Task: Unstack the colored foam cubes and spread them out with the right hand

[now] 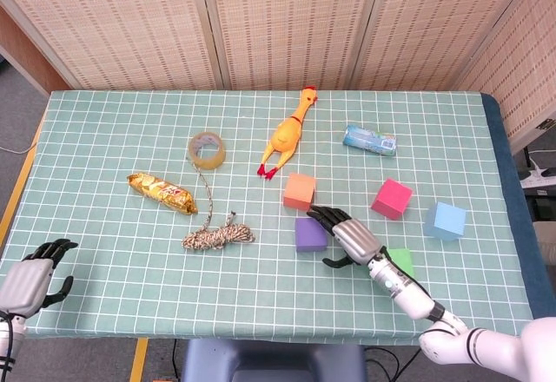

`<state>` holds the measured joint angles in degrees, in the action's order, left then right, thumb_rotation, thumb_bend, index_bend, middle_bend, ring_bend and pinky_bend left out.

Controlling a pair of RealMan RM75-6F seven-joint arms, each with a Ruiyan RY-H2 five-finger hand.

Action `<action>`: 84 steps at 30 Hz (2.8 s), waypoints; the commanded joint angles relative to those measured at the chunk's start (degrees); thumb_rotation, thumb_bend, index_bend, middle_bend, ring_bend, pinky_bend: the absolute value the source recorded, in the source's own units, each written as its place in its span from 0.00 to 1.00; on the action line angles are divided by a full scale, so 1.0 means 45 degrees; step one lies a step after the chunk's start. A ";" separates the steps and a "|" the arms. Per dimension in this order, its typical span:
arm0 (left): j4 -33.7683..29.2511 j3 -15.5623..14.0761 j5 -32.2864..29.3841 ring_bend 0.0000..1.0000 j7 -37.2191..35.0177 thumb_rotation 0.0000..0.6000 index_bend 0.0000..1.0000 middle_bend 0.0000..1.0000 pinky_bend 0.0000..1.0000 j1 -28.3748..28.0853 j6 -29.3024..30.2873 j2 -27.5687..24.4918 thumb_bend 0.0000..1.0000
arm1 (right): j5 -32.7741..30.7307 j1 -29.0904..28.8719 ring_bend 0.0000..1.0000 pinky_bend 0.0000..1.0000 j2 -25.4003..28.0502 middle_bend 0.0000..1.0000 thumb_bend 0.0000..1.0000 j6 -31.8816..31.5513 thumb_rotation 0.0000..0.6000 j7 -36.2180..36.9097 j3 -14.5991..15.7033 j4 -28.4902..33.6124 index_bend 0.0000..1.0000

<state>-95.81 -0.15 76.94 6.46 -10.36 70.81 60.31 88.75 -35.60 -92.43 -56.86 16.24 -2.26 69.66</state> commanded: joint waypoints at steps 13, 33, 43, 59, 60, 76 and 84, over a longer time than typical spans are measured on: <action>-0.0015 -0.0039 0.0012 0.16 -0.0013 1.00 0.21 0.16 0.36 -0.0040 -0.0116 -0.0023 0.46 | 0.0358 -0.0446 0.31 0.45 -0.2558 0.36 0.12 -0.1501 1.00 0.1166 -0.0596 -0.3020 0.36; -0.0052 -0.0008 -0.0117 0.16 -0.0026 1.00 0.21 0.16 0.36 -0.0039 -0.0147 -0.0050 0.46 | 0.1410 0.0263 0.59 0.74 -0.0717 0.56 0.13 -0.2708 1.00 0.2387 0.0858 -0.1644 0.54; -0.0086 -0.0028 -0.0184 0.16 0.0124 1.00 0.21 0.16 0.36 -0.0093 -0.0266 -0.0006 0.46 | 0.2745 0.0564 0.53 0.73 0.0733 0.55 0.14 -0.3116 1.00 0.2251 0.2267 -0.0363 0.51; -0.0042 -0.0030 -0.0213 0.16 0.0090 1.00 0.21 0.16 0.36 -0.0097 -0.0280 -0.0006 0.46 | 0.3323 0.0703 0.00 0.16 0.2703 0.01 0.09 -0.4101 1.00 0.3038 0.2724 0.1031 0.00; -0.0034 -0.0025 -0.0228 0.16 0.0091 1.00 0.21 0.16 0.36 -0.0100 -0.0286 -0.0002 0.46 | 0.3263 0.0746 0.00 0.16 0.2874 0.01 0.09 -0.4201 1.00 0.2918 0.2653 0.1207 0.00; -0.0205 0.0006 0.0003 0.16 0.0066 1.00 0.21 0.16 0.36 0.0036 0.0150 -0.0049 0.46 | -0.1504 0.4491 0.00 0.16 0.3928 0.01 0.09 -0.7520 1.00 -0.6449 0.0620 0.3117 0.00; -0.0148 -0.0033 0.0127 0.16 -0.0012 1.00 0.21 0.16 0.36 0.0027 0.0127 -0.0040 0.46 | -0.0892 0.5756 0.00 0.14 0.3361 0.00 0.09 -0.9561 1.00 -0.6838 0.0319 0.2012 0.00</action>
